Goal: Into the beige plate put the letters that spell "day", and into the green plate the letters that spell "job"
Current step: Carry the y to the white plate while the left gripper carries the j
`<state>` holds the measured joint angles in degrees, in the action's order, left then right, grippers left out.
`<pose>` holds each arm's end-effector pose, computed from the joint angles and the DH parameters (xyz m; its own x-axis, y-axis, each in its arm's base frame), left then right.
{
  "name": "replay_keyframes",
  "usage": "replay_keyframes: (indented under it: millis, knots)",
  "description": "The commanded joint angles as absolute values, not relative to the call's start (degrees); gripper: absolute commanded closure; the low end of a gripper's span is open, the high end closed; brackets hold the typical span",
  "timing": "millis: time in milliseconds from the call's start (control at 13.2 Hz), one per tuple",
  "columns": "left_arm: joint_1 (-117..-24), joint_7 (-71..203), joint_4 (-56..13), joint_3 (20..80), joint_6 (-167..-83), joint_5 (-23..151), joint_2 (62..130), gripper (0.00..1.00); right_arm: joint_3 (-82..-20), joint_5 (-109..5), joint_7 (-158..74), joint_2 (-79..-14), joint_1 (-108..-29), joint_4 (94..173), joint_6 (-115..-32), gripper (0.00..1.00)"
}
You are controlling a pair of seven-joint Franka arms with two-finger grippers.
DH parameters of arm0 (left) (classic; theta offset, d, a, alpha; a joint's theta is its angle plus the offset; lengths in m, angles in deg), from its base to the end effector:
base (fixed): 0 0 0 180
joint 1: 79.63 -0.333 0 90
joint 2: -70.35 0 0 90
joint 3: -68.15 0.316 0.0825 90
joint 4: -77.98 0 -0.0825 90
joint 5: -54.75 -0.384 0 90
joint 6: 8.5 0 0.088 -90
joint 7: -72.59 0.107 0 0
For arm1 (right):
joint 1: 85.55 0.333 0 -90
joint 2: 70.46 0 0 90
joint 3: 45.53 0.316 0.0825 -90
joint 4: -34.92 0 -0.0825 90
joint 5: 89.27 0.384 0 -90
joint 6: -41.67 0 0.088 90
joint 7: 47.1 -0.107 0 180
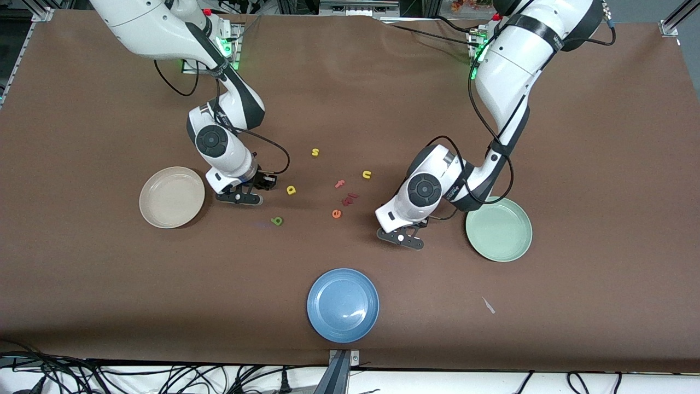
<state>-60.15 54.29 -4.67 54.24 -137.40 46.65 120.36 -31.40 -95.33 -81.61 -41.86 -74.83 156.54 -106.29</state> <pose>0.6175 -0.3650 0.1735 0.9603 -0.2723 -0.0612 -0.2685 -0.9612 0.0631 0.5176 0.2437 0.1768 0.9932 -0.1045 -0.0508 -0.1066 -0.9934 -0.0415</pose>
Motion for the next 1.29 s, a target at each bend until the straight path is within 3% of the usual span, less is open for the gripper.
replay_keyframes:
  millis: [0,152,455,683,1214]
  knots:
    - [-59.9,54.0,-5.3,54.4,-137.2,44.8,119.8,0.56,-31.3,-96.3,-82.5,-40.7,-74.7,152.9,-102.7,0.9]
    - [-59.9,54.0,-5.3,54.4,-137.2,44.8,119.8,0.62,-31.4,-96.4,-82.4,-41.2,-74.7,150.8,-98.3,0.91]
    - [-60.0,53.6,-5.3,54.4,-137.2,44.8,119.8,0.98,-34.2,-96.5,-75.1,-44.6,-74.9,150.6,-94.0,0.91]
    - [-60.1,53.7,-4.8,54.4,-136.6,44.8,119.6,0.99,-38.7,-96.5,-65.2,-47.9,-75.0,152.0,-91.5,0.91]
    - [-62.3,54.1,-4.1,54.4,-124.4,44.9,111.1,0.99,-50.6,-95.2,-40.3,-52.2,-75.1,156.9,-93.1,0.91]
